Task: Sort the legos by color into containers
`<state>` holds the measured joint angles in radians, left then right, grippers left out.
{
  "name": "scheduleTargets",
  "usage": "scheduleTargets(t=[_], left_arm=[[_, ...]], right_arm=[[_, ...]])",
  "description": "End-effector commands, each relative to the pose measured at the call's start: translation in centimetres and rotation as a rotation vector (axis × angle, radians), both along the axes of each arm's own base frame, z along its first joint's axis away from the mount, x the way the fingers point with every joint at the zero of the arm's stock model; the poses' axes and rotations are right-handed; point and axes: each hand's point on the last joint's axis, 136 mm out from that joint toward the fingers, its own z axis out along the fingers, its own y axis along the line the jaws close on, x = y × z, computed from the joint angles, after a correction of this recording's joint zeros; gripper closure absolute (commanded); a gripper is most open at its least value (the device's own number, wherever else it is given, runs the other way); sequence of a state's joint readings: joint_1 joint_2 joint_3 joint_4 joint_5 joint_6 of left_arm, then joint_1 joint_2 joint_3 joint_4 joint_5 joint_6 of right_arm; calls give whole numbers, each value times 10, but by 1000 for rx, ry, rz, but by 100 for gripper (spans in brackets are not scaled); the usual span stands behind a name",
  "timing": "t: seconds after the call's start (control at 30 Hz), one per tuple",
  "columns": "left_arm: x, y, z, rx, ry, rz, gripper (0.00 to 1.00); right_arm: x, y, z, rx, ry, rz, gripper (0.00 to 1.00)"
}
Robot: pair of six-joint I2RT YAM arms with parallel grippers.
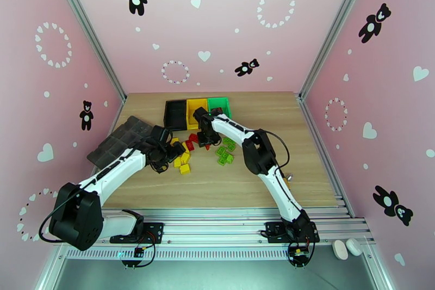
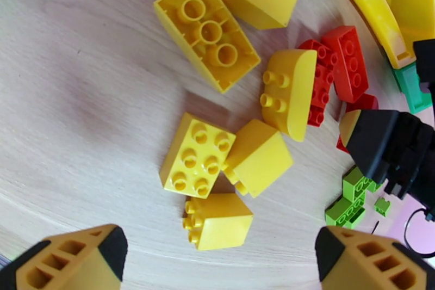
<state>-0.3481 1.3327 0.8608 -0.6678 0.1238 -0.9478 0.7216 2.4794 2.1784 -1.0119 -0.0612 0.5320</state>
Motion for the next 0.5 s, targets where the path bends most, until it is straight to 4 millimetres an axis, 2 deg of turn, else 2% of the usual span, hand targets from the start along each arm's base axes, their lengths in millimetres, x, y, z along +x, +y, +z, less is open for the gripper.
scheduleTargets(t=[0.0,0.2,0.47], left_arm=[[6,-3,5,-21,-7,2,3],[25,-14,12,-37,-27,-32,4],[71,-48,30,-143,-87,-89,5]], right_arm=[[5,-4,4,-13,-8,-3,60],[5,-1,18,22,-18,-3,72],[7,-15,54,74,-44,-52,73]])
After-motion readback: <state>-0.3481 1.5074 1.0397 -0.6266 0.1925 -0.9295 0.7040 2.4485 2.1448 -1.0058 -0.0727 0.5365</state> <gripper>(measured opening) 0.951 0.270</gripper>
